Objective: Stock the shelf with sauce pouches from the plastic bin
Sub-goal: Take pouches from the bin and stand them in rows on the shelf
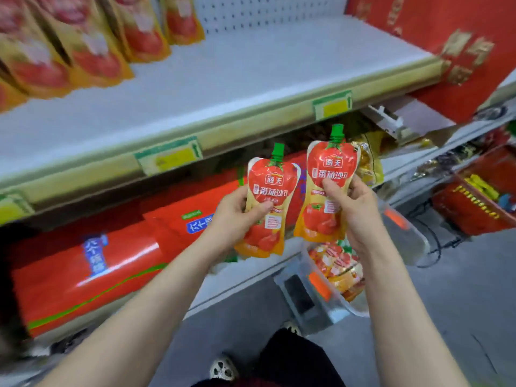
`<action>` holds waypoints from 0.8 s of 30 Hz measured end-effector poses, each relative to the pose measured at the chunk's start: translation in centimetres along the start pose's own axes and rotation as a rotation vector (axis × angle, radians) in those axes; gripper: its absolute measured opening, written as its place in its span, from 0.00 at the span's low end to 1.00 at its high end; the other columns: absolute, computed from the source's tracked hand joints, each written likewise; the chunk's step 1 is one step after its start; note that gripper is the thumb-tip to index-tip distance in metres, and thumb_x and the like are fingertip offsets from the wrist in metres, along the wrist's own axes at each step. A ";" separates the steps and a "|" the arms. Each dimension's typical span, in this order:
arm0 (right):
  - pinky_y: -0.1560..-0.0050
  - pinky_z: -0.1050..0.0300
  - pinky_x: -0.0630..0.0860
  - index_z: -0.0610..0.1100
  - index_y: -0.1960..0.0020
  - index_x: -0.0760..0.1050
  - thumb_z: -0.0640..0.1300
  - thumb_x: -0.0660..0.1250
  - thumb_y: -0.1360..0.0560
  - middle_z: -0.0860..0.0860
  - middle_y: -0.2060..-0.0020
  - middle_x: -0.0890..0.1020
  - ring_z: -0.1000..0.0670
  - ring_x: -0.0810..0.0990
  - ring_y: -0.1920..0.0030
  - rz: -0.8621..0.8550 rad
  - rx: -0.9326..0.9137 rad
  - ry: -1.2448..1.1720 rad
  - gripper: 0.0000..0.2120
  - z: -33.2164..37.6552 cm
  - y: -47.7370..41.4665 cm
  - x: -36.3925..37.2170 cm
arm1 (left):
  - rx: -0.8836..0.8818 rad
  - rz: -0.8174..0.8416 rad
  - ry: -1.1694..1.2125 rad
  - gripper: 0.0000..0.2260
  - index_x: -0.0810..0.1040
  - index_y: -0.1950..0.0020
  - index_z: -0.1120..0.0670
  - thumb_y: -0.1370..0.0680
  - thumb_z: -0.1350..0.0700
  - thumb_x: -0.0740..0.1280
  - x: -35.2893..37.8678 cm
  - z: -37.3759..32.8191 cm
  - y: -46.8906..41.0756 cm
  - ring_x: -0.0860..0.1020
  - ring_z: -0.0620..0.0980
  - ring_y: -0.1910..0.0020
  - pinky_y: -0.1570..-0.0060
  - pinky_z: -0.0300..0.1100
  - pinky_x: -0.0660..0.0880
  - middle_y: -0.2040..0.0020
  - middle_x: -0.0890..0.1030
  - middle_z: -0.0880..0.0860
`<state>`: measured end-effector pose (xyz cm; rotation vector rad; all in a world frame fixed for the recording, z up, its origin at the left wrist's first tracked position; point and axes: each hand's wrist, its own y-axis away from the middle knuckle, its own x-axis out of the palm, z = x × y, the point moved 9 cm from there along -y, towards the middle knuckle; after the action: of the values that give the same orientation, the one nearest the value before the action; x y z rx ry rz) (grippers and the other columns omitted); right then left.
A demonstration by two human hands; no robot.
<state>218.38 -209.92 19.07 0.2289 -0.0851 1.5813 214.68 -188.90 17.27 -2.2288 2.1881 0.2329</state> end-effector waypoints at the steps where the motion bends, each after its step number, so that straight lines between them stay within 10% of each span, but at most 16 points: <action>1: 0.56 0.58 0.81 0.45 0.45 0.78 0.41 0.70 0.27 0.52 0.56 0.87 0.53 0.85 0.57 0.022 -0.035 0.006 0.10 1.4 0.1 1.5 | 0.041 -0.015 -0.009 0.10 0.79 0.44 0.54 0.25 0.57 0.71 -1.5 -1.6 0.6 0.83 0.49 0.50 0.44 0.52 0.78 0.49 0.85 0.52; 14: 0.53 0.57 0.81 0.40 0.46 0.81 0.39 0.73 0.26 0.47 0.56 0.85 0.52 0.83 0.57 0.422 -0.335 0.261 0.09 17.3 -7.6 23.9 | 0.360 -0.550 0.154 0.08 0.79 0.49 0.50 0.24 0.62 0.69 -21.7 -15.5 2.0 0.82 0.41 0.57 0.56 0.37 0.78 0.57 0.85 0.45; 24: 0.59 0.54 0.82 0.48 0.46 0.78 0.41 0.70 0.23 0.50 0.54 0.84 0.49 0.83 0.55 0.537 -0.235 0.431 0.07 14.3 -19.8 34.7 | 0.345 -0.848 0.205 0.12 0.79 0.41 0.56 0.24 0.60 0.70 -29.4 -15.0 0.1 0.82 0.41 0.51 0.56 0.33 0.78 0.50 0.85 0.47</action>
<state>239.11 -178.16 38.13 -0.3500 0.0071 2.1003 215.66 -161.38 35.44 -2.7650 1.0306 -0.3642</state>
